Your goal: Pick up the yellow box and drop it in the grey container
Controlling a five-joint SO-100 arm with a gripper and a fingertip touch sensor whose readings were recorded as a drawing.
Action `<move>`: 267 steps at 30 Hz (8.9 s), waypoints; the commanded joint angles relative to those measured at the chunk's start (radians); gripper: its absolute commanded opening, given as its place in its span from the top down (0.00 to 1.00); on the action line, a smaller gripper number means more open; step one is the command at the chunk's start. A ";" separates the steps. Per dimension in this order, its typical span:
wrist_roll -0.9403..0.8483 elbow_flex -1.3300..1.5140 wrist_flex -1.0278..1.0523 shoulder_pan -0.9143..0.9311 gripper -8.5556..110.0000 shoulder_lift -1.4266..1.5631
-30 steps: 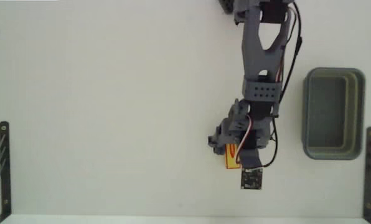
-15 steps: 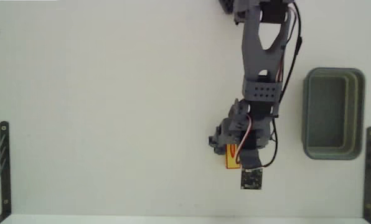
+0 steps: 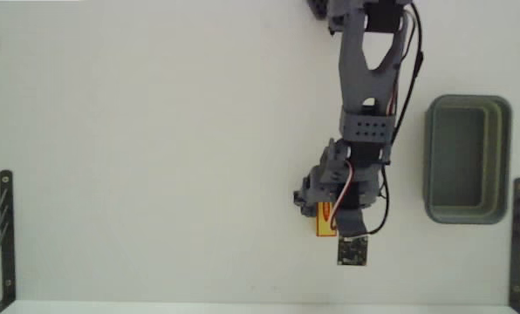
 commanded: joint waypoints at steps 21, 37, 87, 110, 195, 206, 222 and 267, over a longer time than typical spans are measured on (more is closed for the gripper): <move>0.002 -0.002 -0.003 0.014 0.45 0.028; 0.002 -0.002 -0.003 0.014 0.49 0.028; 0.002 -0.002 -0.003 0.014 0.59 0.028; 0.002 -0.002 -0.003 0.014 0.63 0.028; 0.002 -0.842 0.777 -0.118 0.63 -0.033; 0.002 -0.808 0.770 -0.228 0.63 -0.006; 0.002 -0.751 0.759 -0.409 0.63 0.039; 0.002 -0.672 0.743 -0.660 0.63 0.102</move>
